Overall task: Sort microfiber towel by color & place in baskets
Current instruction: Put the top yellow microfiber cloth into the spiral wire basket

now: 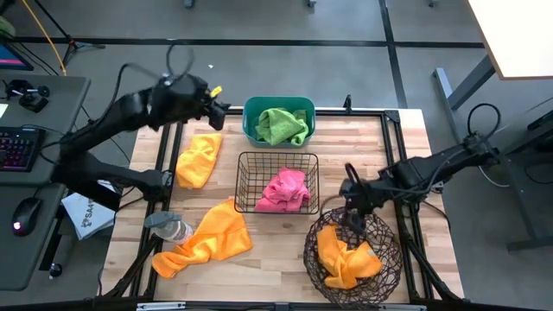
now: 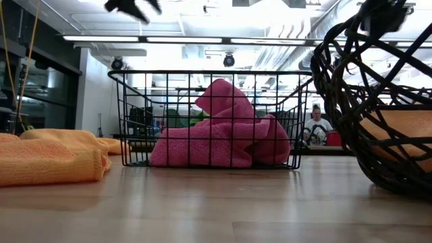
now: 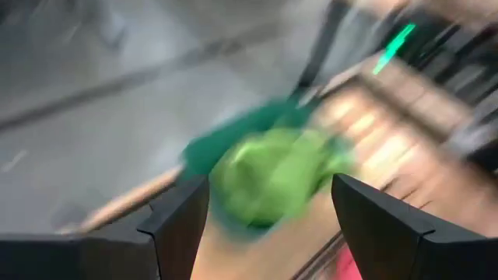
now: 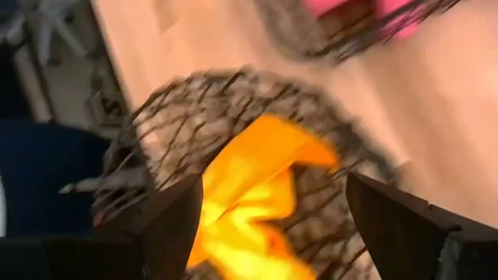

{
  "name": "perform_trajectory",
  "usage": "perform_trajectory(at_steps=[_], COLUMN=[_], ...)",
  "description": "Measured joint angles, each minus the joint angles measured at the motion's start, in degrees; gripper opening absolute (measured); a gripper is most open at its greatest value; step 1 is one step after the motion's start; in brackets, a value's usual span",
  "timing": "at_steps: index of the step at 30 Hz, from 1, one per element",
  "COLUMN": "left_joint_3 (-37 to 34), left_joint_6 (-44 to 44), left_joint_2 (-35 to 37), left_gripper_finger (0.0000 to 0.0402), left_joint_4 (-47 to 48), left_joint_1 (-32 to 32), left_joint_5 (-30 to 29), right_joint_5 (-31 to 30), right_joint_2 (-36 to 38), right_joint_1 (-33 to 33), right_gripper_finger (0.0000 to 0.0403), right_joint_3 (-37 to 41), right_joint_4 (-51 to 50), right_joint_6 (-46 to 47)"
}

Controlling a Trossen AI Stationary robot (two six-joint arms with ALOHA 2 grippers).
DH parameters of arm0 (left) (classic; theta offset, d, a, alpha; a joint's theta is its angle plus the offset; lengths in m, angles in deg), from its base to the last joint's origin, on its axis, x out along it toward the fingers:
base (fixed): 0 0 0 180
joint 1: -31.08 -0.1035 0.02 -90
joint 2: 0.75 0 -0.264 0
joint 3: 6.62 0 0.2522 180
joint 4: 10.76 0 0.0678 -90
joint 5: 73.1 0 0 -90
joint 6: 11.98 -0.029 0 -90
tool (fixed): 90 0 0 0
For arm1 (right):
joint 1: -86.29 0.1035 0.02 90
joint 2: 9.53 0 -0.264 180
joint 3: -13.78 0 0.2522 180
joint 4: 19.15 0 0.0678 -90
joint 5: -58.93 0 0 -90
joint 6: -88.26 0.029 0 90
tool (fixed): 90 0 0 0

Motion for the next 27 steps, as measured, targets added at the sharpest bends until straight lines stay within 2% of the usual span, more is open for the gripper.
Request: perform_trajectory(at_steps=[3, 5, 7, 10, 17, 20, 24, 27], left_joint_3=[6.16, 4.58, -0.53, -11.39, -31.82, -37.45, -42.44, -45.02], left_joint_6=[1.07, 4.59, 10.33, 13.83, 23.08, 25.91, 28.71, 29.13], left_joint_2=[-6.71, -9.95, -11.34, -10.01, -5.44, -4.56, -4.68, -5.38], left_gripper_finger=[0.0260, 0.0260, 0.0260, 0.0260, 0.0260, 0.0260, 0.0260, 0.0260], left_joint_4=[18.46, 29.48, 32.10, 29.84, 19.08, 14.25, 7.42, 2.40], left_joint_1=[-3.47, -5.41, -6.20, -6.67, -6.88, -7.49, -8.98, -10.18], left_joint_5=[-0.60, -2.90, -4.96, -3.56, 5.66, 6.56, 2.94, 2.32], right_joint_5=[-1.25, -1.27, -1.30, -1.33, -1.25, -1.23, -1.10, -0.84], right_joint_2=[-0.02, -0.02, -0.02, -0.02, -0.04, -0.04, -0.04, -0.04], right_joint_1=[-4.45, -7.48, -10.10, -12.99, -16.06, -16.68, -16.91, -16.91], right_gripper_finger=[0.0310, 0.0310, 0.0310, 0.0310, 0.0311, 0.0311, 0.0311, 0.0311], right_joint_3=[-0.16, -0.16, -0.16, -0.16, -0.16, -0.16, -0.16, -0.16], right_joint_4=[-0.40, -0.60, -0.59, -0.60, -0.58, -0.56, -0.56, -0.56], right_joint_6=[-4.01, -6.08, -7.76, -9.96, -13.08, -13.65, -14.55, -14.40])
